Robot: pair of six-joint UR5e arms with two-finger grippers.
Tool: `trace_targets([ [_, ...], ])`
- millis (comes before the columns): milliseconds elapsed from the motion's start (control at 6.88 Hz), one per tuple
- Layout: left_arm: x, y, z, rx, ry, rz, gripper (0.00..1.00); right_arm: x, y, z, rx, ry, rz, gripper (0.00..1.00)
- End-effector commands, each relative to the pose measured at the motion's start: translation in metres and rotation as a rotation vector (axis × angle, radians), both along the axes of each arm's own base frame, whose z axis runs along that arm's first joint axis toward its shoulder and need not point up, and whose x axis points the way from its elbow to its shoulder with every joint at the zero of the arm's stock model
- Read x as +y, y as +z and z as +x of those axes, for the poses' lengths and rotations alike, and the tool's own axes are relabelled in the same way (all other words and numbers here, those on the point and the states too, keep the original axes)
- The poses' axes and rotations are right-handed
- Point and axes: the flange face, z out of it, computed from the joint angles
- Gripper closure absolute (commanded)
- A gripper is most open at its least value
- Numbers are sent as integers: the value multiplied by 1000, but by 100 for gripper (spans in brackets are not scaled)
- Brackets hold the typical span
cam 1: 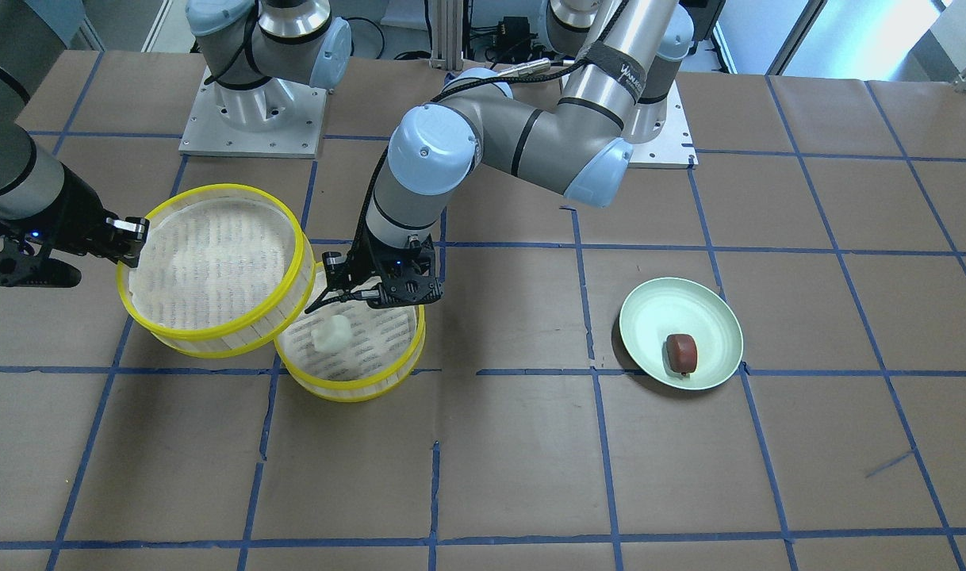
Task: Place buns in different layers of steamer
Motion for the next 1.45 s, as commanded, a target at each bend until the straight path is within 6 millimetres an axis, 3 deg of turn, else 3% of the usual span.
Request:
trace_targets([
  [0, -19, 12, 30, -84, 44, -22, 3, 4, -5, 8, -13, -32, 11, 93],
  [145, -40, 16, 69, -118, 79, -30, 1, 8, -16, 26, 0, -72, 20, 94],
  [291, -59, 14, 111, -133, 41, -40, 1, 7, -20, 51, 8, -40, 22, 94],
  [581, -85, 12, 203, -308, -107, -45, 1, 6, -22, 81, 17, -47, -2, 94],
  [726, -90, -1, 251, -354, -171, -12, 1, 4, -29, 95, 21, -46, -7, 94],
  [1017, -80, -24, 350, -384, -281, 18, 9, 2, -45, 133, 28, -24, -33, 94],
  [1162, -79, -29, 390, -373, -308, 25, 9, 4, -50, 138, 27, -20, -35, 94],
  [1308, -81, -32, 411, -371, -329, 21, 11, 10, -61, 138, 29, -25, -23, 94],
])
